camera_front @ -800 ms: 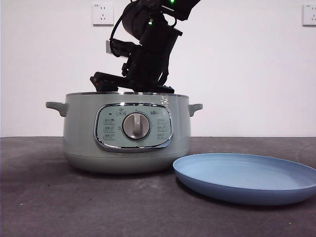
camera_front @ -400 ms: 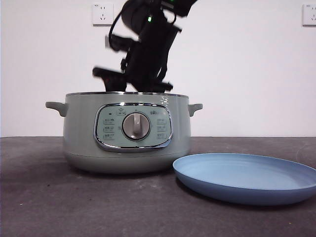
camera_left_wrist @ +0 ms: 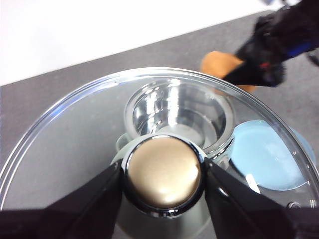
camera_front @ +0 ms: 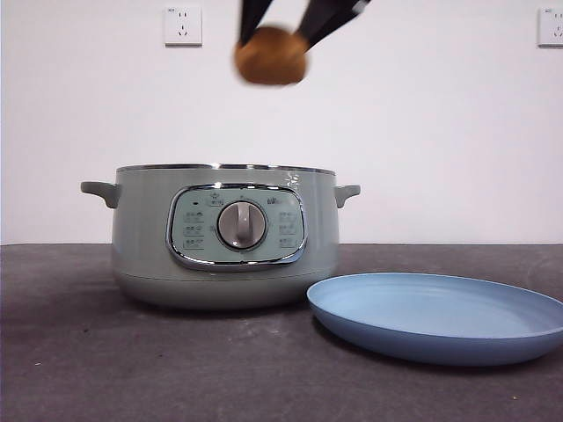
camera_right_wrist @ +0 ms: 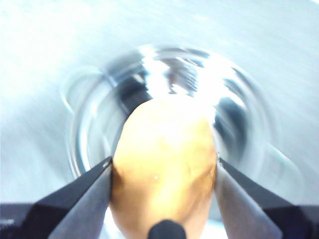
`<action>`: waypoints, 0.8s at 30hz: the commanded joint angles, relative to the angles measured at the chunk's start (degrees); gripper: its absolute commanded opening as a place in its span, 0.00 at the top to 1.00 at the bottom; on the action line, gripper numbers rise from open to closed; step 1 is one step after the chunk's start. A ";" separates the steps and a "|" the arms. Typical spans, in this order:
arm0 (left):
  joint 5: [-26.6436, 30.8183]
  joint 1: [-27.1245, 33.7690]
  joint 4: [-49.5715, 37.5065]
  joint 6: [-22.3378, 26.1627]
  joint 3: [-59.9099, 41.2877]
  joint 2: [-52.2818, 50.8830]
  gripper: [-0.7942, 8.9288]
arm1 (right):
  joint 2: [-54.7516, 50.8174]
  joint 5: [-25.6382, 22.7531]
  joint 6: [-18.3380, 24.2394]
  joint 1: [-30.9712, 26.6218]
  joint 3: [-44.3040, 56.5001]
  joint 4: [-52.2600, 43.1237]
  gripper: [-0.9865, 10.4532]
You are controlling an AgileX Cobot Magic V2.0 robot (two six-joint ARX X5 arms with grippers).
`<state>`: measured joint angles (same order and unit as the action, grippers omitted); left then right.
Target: Take the potato out from the steamer,put the potato on the plate,close the lid
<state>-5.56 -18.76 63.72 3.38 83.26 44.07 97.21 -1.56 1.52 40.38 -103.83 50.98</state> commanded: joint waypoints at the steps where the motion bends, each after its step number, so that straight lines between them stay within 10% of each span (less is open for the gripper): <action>1: -2.27 0.09 -2.91 -0.15 0.46 -0.57 0.93 | -3.19 -0.33 0.48 -0.87 0.33 4.52 0.92; 10: -3.61 0.09 -2.82 1.18 0.46 0.79 0.93 | -15.82 -0.48 -0.59 -4.85 10.29 9.01 0.93; 24: -5.16 0.07 -3.98 1.18 0.46 0.79 0.93 | -27.30 0.26 -4.76 -8.46 48.83 -13.99 0.93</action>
<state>-10.44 -18.76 62.35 4.01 83.26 45.54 69.71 -1.43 -2.02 31.99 -56.97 38.61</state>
